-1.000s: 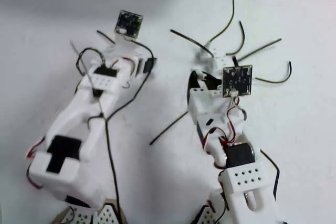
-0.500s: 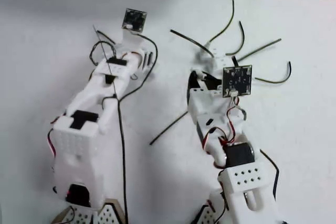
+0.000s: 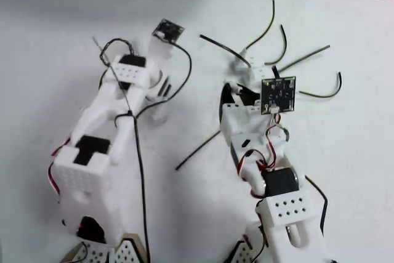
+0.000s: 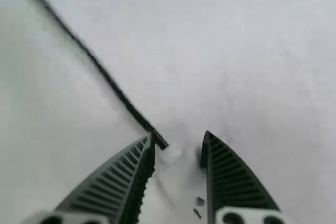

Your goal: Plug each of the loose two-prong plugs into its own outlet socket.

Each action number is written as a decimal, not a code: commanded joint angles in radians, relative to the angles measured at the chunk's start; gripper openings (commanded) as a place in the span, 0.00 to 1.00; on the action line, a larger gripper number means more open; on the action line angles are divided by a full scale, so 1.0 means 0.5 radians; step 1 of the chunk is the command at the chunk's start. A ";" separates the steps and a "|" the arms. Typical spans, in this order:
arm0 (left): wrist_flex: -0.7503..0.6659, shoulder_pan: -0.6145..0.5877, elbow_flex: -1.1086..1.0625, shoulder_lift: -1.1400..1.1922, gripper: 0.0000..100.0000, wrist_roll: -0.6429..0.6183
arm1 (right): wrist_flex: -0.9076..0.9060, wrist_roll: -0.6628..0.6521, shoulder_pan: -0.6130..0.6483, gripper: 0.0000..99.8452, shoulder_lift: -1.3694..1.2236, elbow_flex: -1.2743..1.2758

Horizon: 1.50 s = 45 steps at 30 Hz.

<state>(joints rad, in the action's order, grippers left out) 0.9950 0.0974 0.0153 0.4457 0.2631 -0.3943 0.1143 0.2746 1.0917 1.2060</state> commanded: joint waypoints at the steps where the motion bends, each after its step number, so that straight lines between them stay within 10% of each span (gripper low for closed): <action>1: 0.365 0.005 0.046 -0.213 0.16 0.018 | 0.023 0.003 -0.008 0.02 0.017 -0.021; 16: 0.911 -0.121 -0.049 -0.744 0.32 0.304 | 0.020 0.003 -0.008 0.02 0.017 -0.006; 30: 0.252 -0.038 -0.644 -0.667 0.33 0.439 | 0.023 0.003 -0.008 0.02 0.017 -0.003; 45: 0.850 -0.305 0.697 0.446 0.28 0.442 | 0.023 0.003 -0.008 0.02 0.017 -0.003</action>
<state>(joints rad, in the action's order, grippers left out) 1.3418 0.0269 0.1488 0.5854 0.4780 -0.3943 0.1143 0.2746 1.0917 1.2137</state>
